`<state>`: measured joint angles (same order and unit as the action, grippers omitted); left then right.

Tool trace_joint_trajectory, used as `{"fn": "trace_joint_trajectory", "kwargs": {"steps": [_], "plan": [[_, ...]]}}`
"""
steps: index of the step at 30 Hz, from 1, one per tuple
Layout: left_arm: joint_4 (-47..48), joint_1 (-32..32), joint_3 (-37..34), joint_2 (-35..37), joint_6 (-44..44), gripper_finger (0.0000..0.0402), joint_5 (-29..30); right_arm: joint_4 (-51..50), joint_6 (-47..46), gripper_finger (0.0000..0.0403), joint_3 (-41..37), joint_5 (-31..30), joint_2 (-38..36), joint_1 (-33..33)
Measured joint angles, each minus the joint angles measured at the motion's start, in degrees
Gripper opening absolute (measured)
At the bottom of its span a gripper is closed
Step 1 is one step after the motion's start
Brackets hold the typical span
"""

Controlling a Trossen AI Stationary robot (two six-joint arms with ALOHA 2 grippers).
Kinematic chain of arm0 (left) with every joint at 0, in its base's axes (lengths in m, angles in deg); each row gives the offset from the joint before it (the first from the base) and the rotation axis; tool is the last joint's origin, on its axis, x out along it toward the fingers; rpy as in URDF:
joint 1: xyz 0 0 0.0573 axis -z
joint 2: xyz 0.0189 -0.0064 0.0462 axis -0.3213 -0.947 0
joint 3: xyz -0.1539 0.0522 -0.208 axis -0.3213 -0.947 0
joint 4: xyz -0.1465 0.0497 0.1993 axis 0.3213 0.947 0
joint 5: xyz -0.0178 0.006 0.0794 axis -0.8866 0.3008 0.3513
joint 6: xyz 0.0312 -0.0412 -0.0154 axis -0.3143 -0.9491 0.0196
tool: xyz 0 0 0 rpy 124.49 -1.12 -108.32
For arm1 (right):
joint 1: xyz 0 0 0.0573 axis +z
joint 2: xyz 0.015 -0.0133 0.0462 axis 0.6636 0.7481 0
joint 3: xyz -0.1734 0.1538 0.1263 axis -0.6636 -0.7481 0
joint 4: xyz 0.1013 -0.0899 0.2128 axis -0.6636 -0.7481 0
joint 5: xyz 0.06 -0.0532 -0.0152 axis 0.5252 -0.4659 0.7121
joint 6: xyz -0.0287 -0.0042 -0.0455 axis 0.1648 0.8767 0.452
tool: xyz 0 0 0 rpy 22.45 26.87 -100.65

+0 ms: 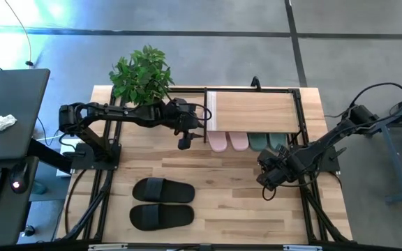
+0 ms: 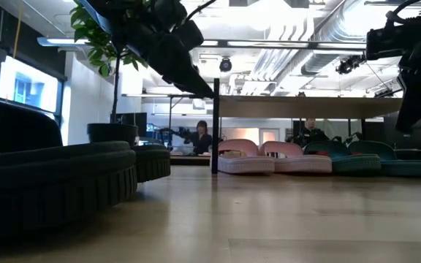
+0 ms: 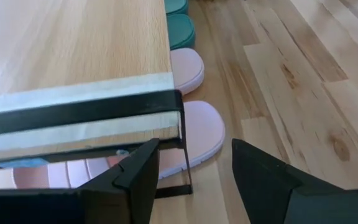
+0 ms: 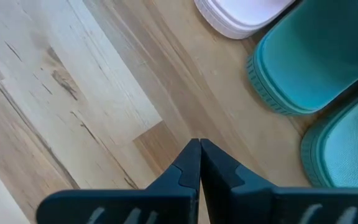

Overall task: Pick and place slides into the shelf
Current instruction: Put the top black slide on the shelf

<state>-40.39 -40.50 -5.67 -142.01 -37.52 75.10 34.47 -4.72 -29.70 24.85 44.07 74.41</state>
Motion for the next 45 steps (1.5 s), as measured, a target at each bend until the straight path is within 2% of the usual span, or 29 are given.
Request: {"fn": "trace_joint_trajectory", "kwargs": {"steps": [10,16,21,24,27,38,45], "plan": [[3.7,-1.2,0.0,3.0,0.0,0.0183,-0.1,0.1,0.1,0.0,0.0,-0.8,0.0,0.0],[14.6,-1.4,0.0,8.0,0.0,0.0184,-0.4,0.2,0.2,0.0,0.0,-1.8,0.0,0.0],[24.7,4.3,0.0,9.5,0.2,0.0184,-7.8,0.1,0.2,0.0,0.0,-3.1,0.0,0.2],[30.2,10.7,0.0,10.1,0.9,0.0184,-8.9,0.2,0.2,0.0,0.0,-3.5,0.0,0.3],[37.3,17.7,0.0,10.1,-1.8,0.0184,-3.9,0.2,0.2,0.0,0.0,-3.5,0.0,0.3],[62.8,40.2,0.0,10.1,-24.6,0.0184,24.4,0.6,0.8,0.0,0.0,-5.8,0.0,0.3],[64.4,56.9,-0.1,10.1,-28.7,0.0184,35.2,0.9,1.6,0.0,0.0,-6.6,0.0,0.3]]}}
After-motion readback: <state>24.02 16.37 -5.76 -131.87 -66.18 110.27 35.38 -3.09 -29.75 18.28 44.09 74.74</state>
